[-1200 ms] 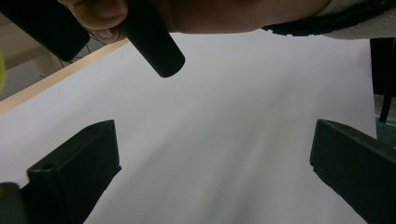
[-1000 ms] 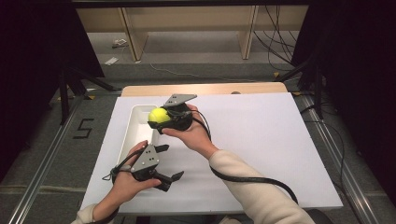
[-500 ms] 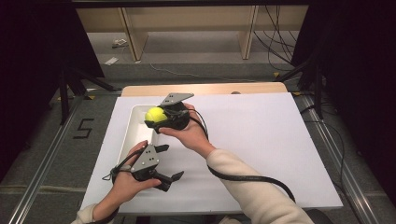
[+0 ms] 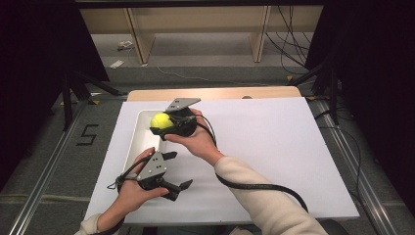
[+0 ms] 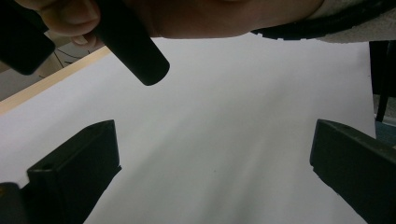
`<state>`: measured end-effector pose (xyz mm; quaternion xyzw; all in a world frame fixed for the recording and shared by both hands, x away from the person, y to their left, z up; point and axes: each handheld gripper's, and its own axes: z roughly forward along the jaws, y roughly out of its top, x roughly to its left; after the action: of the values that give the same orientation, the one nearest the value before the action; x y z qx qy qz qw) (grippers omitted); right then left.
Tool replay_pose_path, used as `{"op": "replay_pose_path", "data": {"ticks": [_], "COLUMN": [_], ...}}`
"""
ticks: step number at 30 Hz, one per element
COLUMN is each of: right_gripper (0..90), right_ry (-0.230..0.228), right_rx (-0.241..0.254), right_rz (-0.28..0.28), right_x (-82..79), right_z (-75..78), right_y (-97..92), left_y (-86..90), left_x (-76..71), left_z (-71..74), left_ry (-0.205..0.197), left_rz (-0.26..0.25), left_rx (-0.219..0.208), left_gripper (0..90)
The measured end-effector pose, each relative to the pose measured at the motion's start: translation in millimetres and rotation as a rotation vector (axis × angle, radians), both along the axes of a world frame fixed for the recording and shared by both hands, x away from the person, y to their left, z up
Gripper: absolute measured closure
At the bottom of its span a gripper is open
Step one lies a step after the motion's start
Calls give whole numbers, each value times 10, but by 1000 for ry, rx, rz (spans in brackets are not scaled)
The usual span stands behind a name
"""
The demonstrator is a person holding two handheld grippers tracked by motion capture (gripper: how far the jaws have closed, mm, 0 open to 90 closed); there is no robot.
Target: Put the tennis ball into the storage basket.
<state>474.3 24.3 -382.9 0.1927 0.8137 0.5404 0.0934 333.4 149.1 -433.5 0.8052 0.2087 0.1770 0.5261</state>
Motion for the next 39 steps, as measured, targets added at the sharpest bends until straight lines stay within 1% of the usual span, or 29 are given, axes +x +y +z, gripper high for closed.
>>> {"op": "replay_pose_path", "data": {"ticks": [10,17,39], "right_gripper": [266,267,267], "right_ry": [1,8,11], "right_rx": [-7,-9,-19], "right_rz": [8,12,23], "right_x": [13,14,32], "right_z": [11,-8,-31], "right_y": [67,111,216], "left_y": [-3,-6,-10], "left_x": [-5,-6,-10], "left_z": [4,4,1], "left_ry": [0,-2,-5], "left_rz": [-2,-5,-8], "left_rx": [-3,2,13], "left_gripper": [10,10,10]}}
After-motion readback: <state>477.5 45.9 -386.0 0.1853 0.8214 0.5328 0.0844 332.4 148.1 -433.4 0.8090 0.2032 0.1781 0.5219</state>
